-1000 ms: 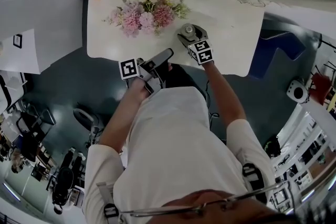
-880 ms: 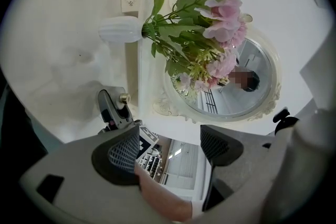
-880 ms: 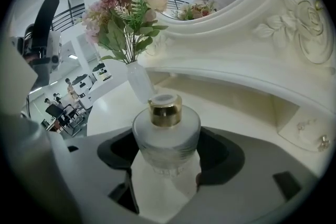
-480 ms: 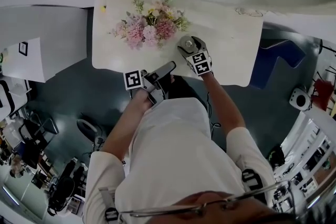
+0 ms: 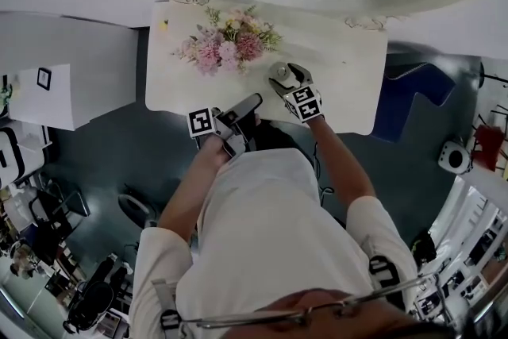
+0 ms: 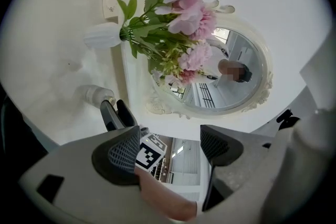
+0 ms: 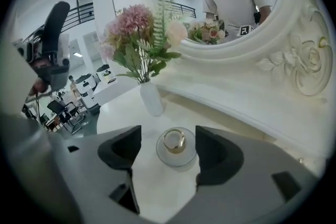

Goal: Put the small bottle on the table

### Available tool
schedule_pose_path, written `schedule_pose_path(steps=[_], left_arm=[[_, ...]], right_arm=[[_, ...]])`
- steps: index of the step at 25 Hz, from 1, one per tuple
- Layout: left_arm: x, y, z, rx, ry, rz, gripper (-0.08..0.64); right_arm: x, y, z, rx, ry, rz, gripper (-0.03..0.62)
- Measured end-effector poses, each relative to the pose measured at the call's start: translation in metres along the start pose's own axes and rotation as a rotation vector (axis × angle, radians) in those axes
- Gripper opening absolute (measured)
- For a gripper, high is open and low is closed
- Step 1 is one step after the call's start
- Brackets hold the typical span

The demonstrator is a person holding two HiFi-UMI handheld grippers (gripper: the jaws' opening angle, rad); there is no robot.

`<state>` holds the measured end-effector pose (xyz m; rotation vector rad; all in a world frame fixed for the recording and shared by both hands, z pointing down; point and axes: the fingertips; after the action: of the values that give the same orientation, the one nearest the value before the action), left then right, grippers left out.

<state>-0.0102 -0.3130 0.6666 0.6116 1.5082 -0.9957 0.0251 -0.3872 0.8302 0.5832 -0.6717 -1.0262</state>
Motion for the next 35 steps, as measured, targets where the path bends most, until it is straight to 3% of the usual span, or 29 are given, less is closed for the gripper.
schedule_pose_path(steps=[10,21,31,35], left_arm=[[0.024,0.014,-0.016,0.031,0.034,0.111,0.351],[0.05,0.018,-0.046,0.011,0.043,0.26,0.245],[0.062,0.027,-0.08,-0.116,-0.009,0.476,0.074],[0.069,0.024,-0.095,-0.151,-0.039,0.643,0.026]], right_arm=[[-0.033,-0.046,-0.068,0.107,-0.033,0.061,0.207],[-0.072,-0.073,-0.127,0.154,0.016,0.086,0.119],[-0.117,-0.093,-0.172,0.227,0.107,0.115,0.032],[-0.133,-0.091,-0.186,0.247,0.16,0.141,0.023]])
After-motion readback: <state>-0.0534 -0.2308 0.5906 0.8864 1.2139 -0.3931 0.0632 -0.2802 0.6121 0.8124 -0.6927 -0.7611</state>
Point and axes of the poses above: the fingertips, and each gripper's own axes: z forward along the fingers, x to its right, y out of its underside, and after that the axes turned 3 degrees about -y, right-handed
